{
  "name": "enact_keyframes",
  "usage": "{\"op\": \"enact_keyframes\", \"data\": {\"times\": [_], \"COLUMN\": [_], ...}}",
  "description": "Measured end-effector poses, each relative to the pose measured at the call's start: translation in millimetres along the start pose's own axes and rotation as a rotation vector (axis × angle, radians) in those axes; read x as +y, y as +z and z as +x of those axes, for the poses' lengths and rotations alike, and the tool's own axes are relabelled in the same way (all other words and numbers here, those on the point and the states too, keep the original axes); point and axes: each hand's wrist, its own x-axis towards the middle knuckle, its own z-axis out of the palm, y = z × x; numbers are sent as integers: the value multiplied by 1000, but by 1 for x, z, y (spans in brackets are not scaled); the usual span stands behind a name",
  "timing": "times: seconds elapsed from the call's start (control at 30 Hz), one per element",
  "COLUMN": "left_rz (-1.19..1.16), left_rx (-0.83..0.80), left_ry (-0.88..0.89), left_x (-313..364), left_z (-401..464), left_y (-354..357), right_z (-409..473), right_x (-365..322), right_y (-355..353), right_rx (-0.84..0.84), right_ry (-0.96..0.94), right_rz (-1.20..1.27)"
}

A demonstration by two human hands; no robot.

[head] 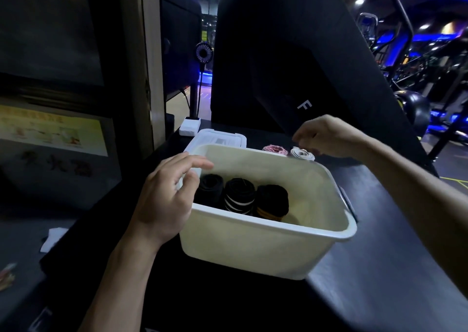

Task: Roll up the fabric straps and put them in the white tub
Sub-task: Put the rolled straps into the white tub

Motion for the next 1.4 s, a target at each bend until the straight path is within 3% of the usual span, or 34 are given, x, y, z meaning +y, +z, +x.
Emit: {"op": "enact_keyframes", "data": {"times": [0.27, 0.4, 0.7, 0.93, 1.07, 1.23, 1.4], "left_rz": [-32, -48, -64, -78, -120, -168, -147], "left_rx": [8, 4, -4, 70, 84, 76, 67], "left_ry": [4, 18, 2, 3, -22, -58, -53], "left_x": [-5, -7, -8, 0, 0, -2, -4], "left_z": [3, 5, 1, -5, -6, -6, -6], "left_y": [2, 2, 2, 4, 5, 4, 2], "right_z": [45, 48, 14, -23, -51, -53, -38], "right_x": [63, 74, 60, -26, -90, -134, -150], "right_y": [41, 51, 32, -38, -37, 18, 64], "right_rx": [-261, -242, 36, 380, 68, -247, -358], "right_ry": [229, 258, 218, -76, -281, -460, -566], "right_rz": [-294, -257, -129, -17, 251, 53, -63]}}
